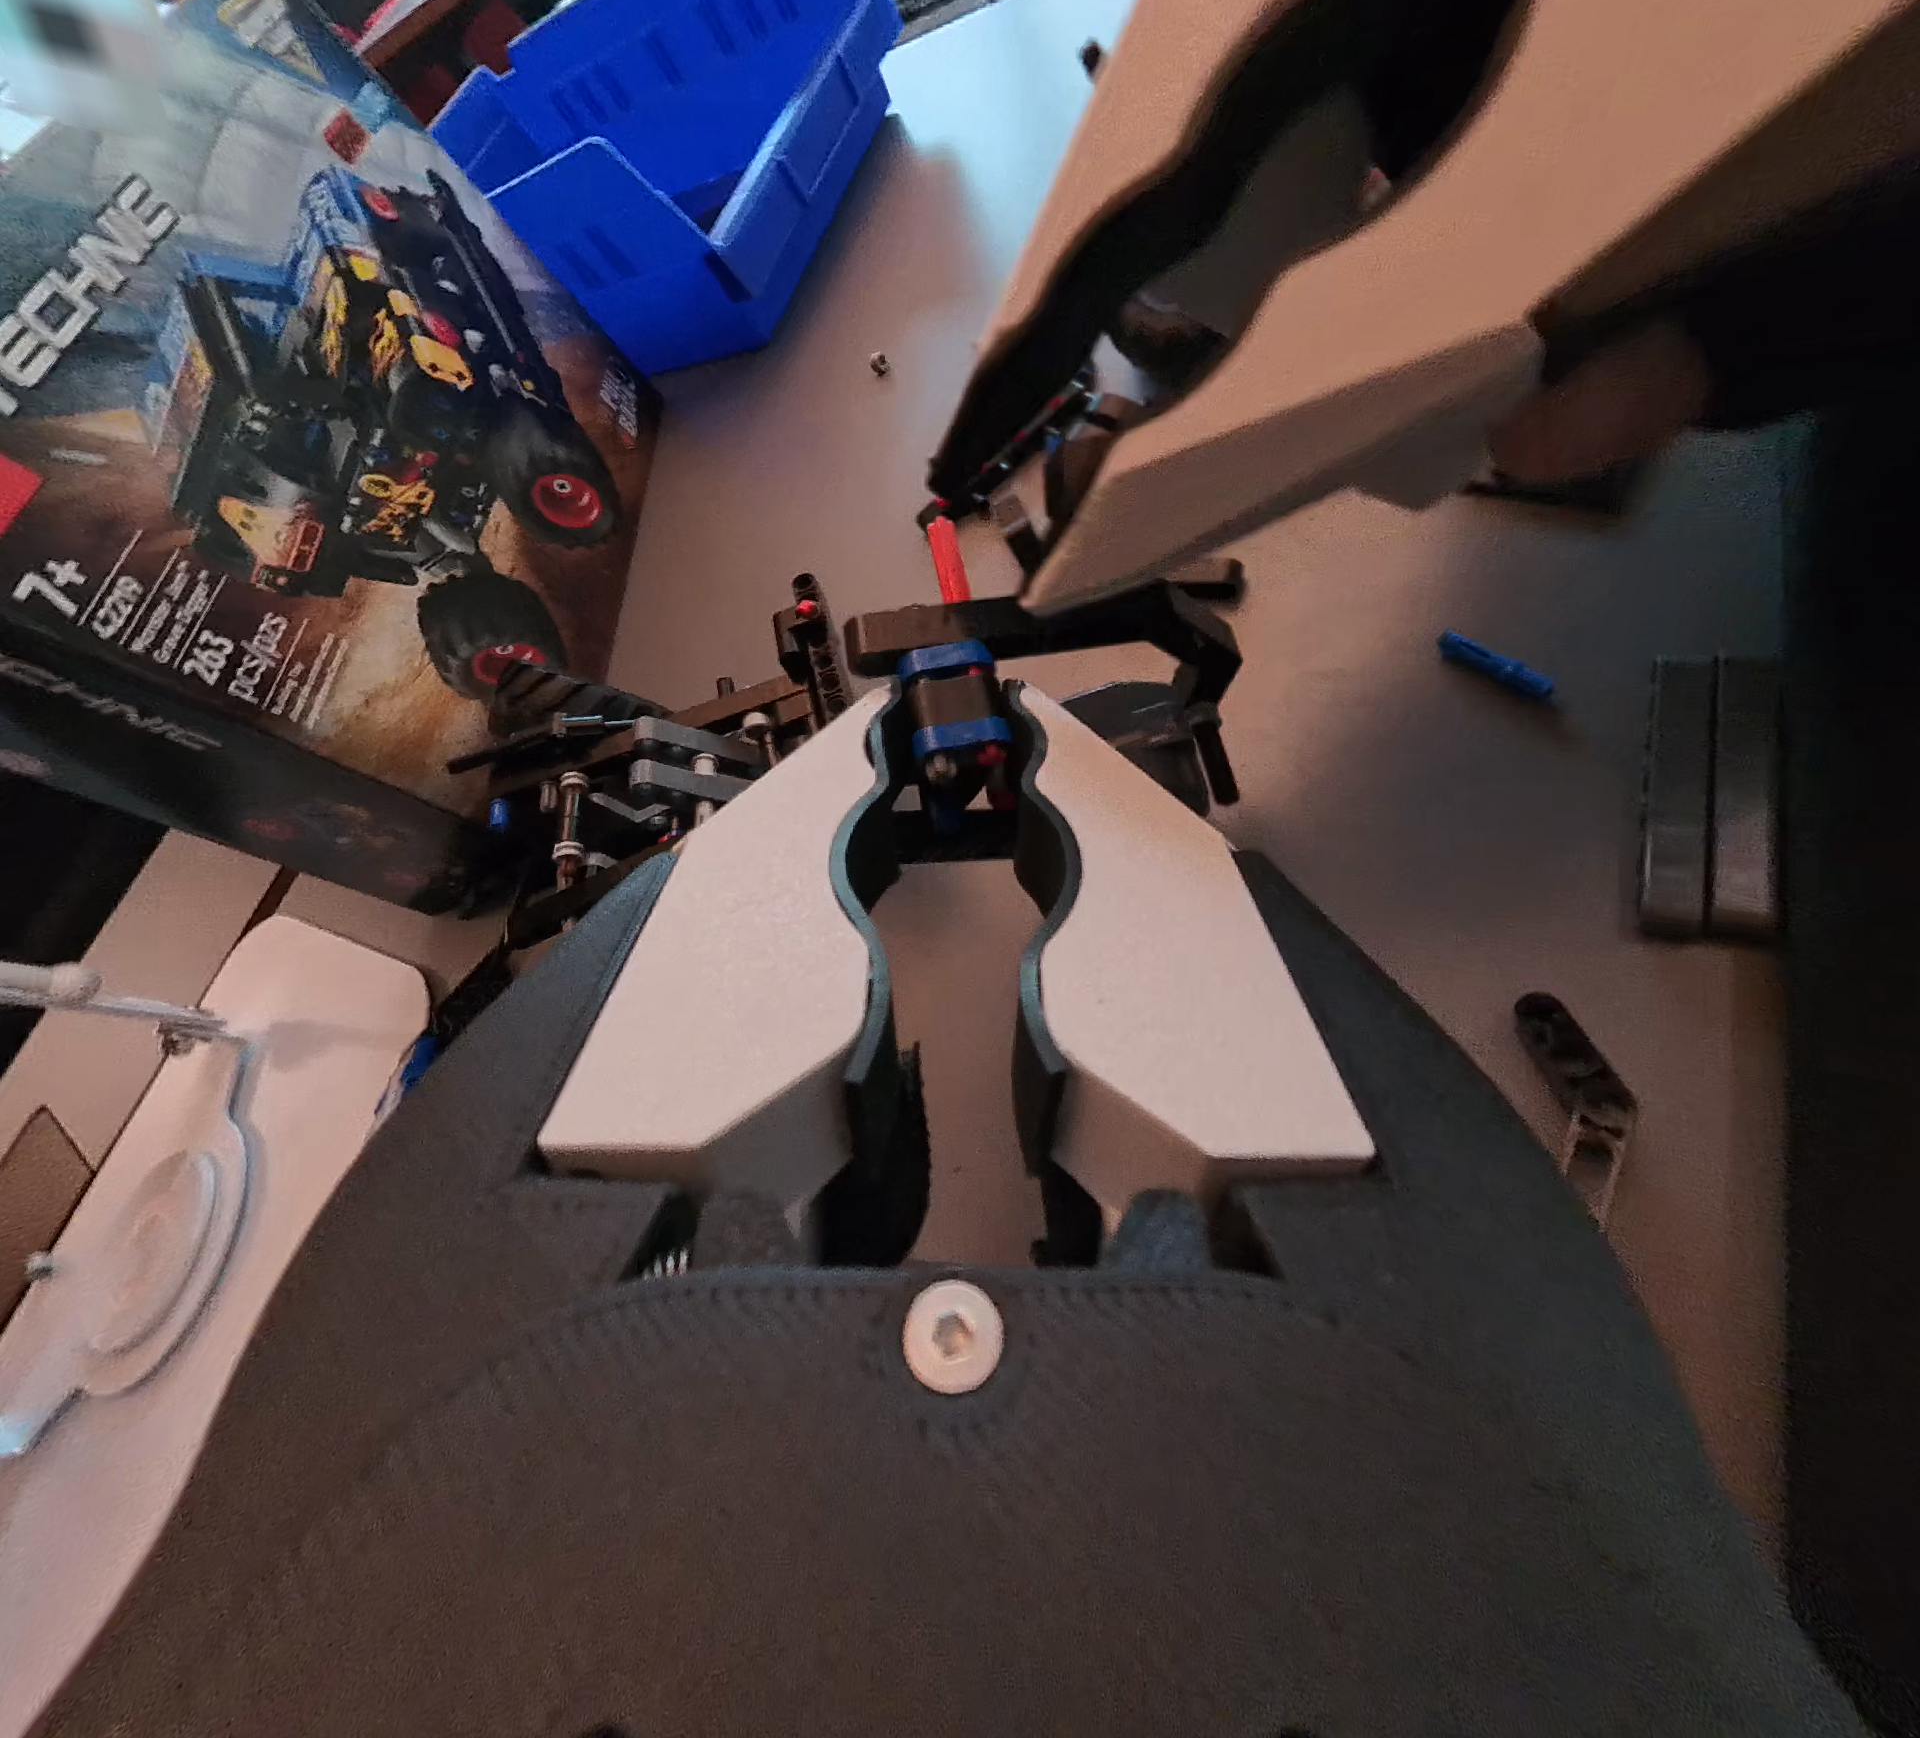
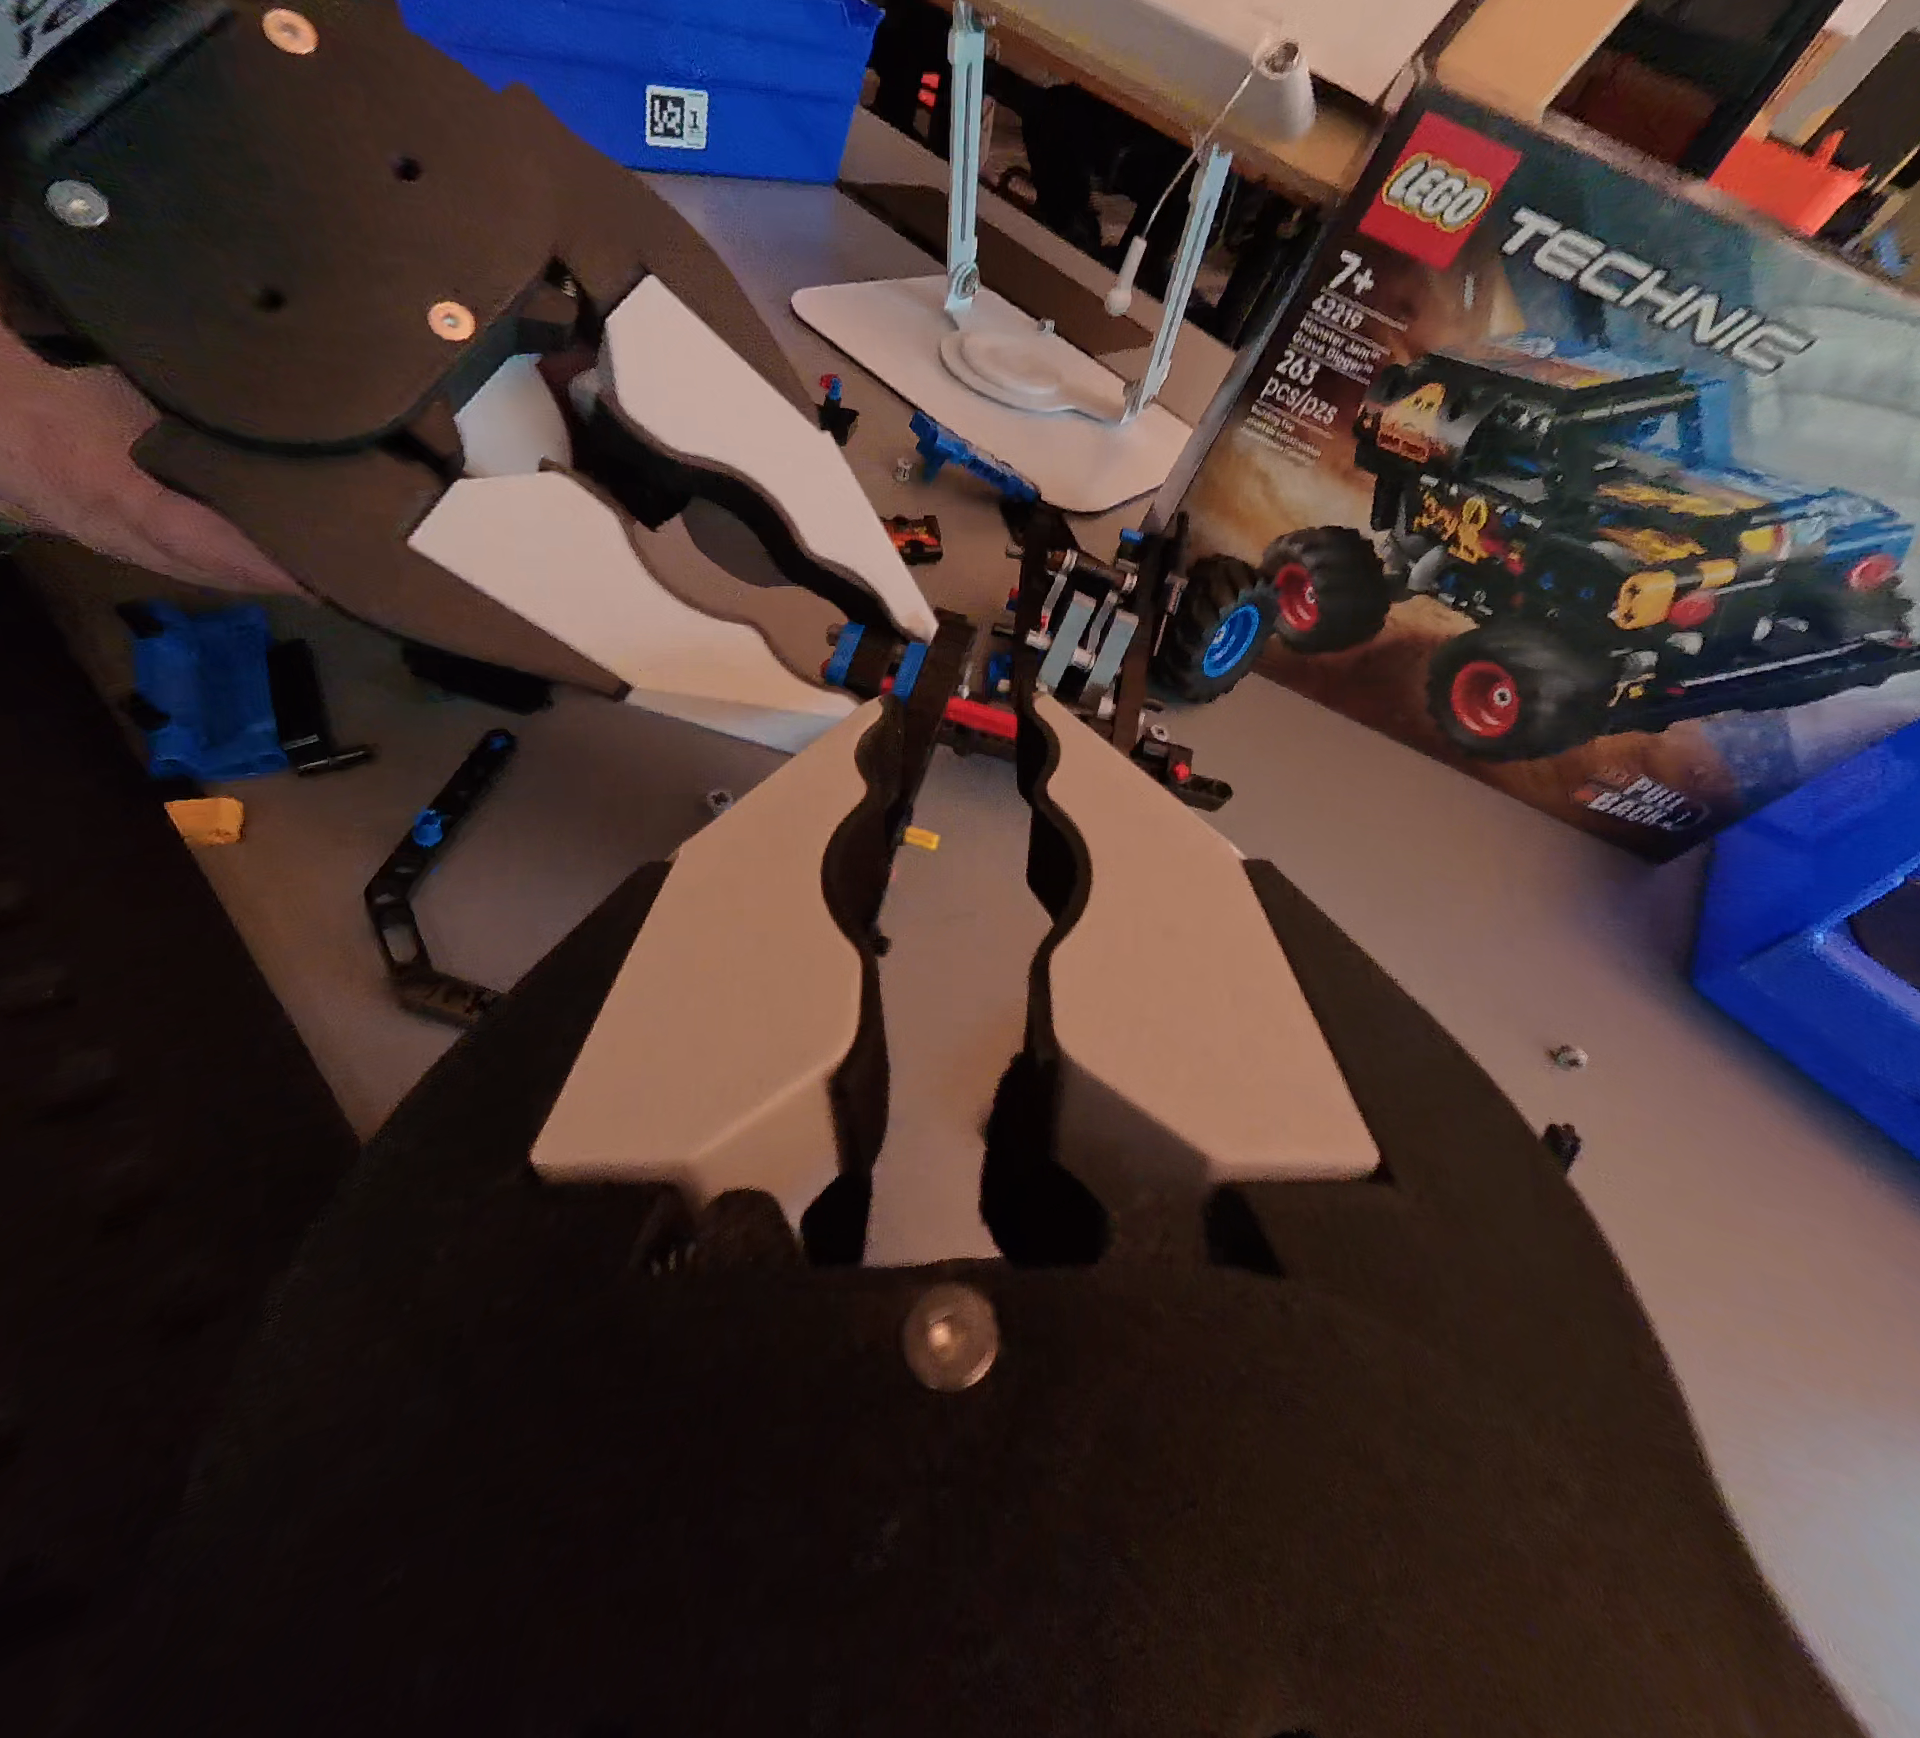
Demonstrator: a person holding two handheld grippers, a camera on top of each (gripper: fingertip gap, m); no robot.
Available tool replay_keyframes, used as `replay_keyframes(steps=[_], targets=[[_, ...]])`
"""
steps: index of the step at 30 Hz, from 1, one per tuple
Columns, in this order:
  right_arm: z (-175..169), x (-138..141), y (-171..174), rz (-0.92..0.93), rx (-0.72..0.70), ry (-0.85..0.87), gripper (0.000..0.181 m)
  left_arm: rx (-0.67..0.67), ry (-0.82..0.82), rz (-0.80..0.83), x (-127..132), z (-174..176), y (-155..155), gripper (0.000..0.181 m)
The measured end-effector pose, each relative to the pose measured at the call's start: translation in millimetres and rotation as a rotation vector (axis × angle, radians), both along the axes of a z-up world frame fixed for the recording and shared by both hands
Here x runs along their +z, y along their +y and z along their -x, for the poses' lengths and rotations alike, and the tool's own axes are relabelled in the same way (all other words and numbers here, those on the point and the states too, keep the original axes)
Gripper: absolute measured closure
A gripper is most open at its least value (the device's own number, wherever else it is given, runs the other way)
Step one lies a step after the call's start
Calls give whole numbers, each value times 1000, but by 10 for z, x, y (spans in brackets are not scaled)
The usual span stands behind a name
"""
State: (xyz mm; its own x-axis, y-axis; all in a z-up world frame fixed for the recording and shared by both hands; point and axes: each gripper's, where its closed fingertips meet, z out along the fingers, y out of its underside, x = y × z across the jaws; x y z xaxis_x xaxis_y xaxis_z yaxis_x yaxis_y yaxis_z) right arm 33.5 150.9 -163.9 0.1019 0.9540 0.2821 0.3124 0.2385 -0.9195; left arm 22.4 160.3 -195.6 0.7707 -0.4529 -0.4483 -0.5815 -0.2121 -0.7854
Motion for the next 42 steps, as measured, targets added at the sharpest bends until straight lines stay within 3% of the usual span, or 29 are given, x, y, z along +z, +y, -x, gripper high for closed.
replay_keyframes(steps=[4, 9, 12, 17, 29, 38, 42], targets=[[72, -171, -19, 60, 38, -92, 171, 7, 35, 7, -55, -18, 14, 168], [105, -172, -2, 90, 32, -106, 173, 7, 24, -9, -16, 16, 10, 167], [104, -193, 13, 134, 53, -113, 166, 4, 37, -13, -12, 18, -7, 167], [101, -269, 75, -62, 52, -233, 132, -12, 65, -18, -16, 25, 1, 168], [142, -323, -155, -565, 316, -373, 147, -186, 367, -73, -55, -65, -113, 168], [95, -440, -143, -437, 284, -357, 150, -186, 485, -33, -130, -81, -147, 168], [73, -460, -169, -378, 289, -320, 150, -199, 451, -20, -134, -108, -179, 168]])
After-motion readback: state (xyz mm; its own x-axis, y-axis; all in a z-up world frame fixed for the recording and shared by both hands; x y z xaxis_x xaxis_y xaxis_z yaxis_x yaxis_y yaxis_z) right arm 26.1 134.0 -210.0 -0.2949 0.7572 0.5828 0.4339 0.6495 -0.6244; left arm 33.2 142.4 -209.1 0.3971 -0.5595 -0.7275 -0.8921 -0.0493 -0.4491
